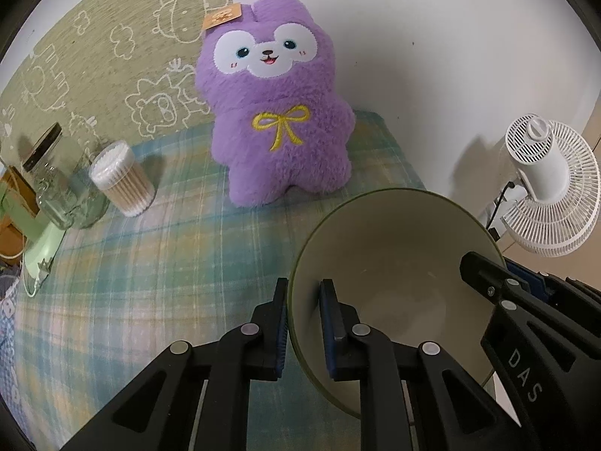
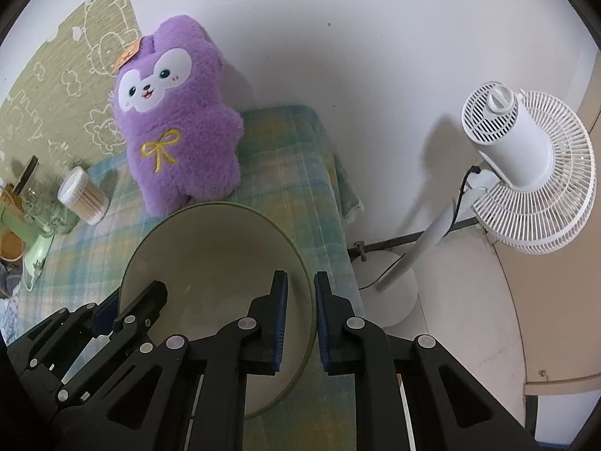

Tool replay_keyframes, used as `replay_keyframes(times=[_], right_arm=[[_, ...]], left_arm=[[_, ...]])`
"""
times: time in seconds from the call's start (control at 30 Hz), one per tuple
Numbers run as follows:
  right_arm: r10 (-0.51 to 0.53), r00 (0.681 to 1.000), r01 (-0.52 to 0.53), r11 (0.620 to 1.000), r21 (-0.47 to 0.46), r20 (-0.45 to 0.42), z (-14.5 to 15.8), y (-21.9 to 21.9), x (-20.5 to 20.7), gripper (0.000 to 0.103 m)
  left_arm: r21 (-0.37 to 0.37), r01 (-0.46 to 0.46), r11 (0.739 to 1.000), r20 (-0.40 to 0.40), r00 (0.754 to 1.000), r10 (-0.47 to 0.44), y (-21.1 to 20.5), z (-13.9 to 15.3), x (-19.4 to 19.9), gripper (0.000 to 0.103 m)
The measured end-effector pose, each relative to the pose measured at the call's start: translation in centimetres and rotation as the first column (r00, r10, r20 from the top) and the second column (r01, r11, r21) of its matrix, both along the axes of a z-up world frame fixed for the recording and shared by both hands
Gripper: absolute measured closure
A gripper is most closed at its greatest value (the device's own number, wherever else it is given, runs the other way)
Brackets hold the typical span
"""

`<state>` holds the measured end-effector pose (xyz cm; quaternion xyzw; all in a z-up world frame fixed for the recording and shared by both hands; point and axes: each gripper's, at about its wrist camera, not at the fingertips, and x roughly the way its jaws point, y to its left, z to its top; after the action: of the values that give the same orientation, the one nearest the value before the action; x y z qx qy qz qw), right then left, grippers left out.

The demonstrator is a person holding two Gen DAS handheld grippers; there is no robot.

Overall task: Organize plates and bowls
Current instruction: 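Lift the white bowl and carry it back toward the plate stack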

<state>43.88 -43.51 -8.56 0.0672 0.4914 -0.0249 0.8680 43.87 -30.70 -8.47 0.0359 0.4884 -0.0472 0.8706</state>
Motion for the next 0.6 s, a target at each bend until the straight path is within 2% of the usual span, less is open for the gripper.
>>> replay_keyframes(times=[0.3, 0.6], right_arm=[[-0.001, 1.0, 0.001, 1.0, 0.007, -0.002, 1.5, 1.2, -3.5, 0.086], [0.013, 1.0, -0.014, 1.0, 0.004, 0.028, 4.4, 3.9, -7.6, 0.086]], left_arm=[[-0.001, -0.007, 1.0, 0.001, 1.0, 0.007, 0.9, 1.4, -3.3, 0.09], [-0.009, -0.02, 1.0, 0.026, 0.999, 0.021, 3.3, 4.0, -7.2, 0.09]])
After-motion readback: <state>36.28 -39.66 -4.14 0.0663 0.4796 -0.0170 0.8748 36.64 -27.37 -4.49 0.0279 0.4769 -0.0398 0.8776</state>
